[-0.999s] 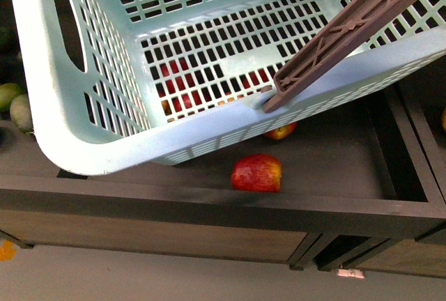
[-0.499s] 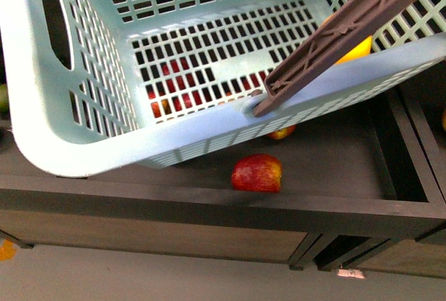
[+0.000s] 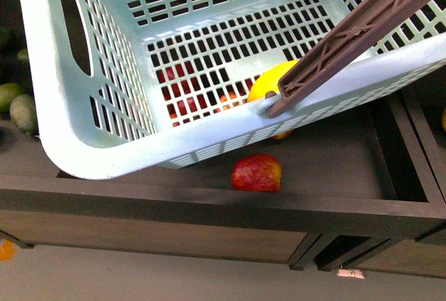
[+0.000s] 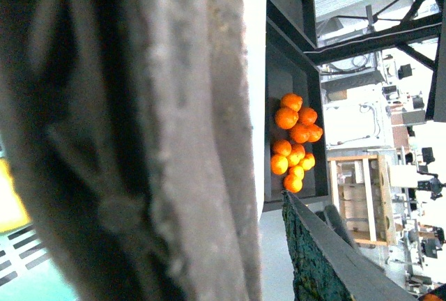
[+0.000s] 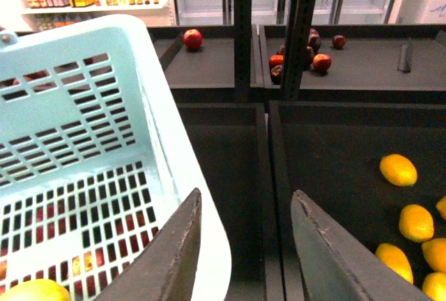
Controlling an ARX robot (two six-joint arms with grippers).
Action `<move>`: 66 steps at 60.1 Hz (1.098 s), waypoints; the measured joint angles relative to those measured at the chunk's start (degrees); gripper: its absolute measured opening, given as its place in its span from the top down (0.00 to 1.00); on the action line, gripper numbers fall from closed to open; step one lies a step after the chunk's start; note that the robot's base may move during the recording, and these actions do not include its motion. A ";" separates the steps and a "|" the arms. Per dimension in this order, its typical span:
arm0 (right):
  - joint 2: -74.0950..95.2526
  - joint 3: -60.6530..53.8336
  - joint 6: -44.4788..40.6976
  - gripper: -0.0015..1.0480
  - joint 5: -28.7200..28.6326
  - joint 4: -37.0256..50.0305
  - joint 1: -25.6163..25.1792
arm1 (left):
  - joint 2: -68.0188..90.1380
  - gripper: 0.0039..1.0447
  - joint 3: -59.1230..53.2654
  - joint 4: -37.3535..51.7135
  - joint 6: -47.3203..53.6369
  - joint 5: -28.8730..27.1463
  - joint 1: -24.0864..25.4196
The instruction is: Pick lemon and mango into basket
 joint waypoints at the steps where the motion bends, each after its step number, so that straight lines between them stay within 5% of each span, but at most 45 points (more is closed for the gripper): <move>1: -0.33 -0.35 -0.04 0.72 0.02 0.04 0.00 | 0.00 0.74 0.00 0.00 0.02 -0.04 0.00; 10: -4.79 -5.07 -0.11 0.98 0.02 0.42 -0.07 | 0.00 0.74 0.00 0.00 0.02 -0.07 0.00; 21: -10.80 -9.86 -0.31 0.98 0.04 -0.63 -0.07 | 0.00 0.74 0.00 0.00 0.04 -0.22 0.00; 52: -12.00 -10.64 -0.39 0.08 0.28 -0.90 -0.15 | 0.00 0.74 0.00 0.00 0.09 -0.22 -0.20; 66: -12.26 -10.64 -0.42 0.08 0.22 -0.90 -0.17 | 0.00 0.74 -0.02 0.00 -0.31 0.87 -0.61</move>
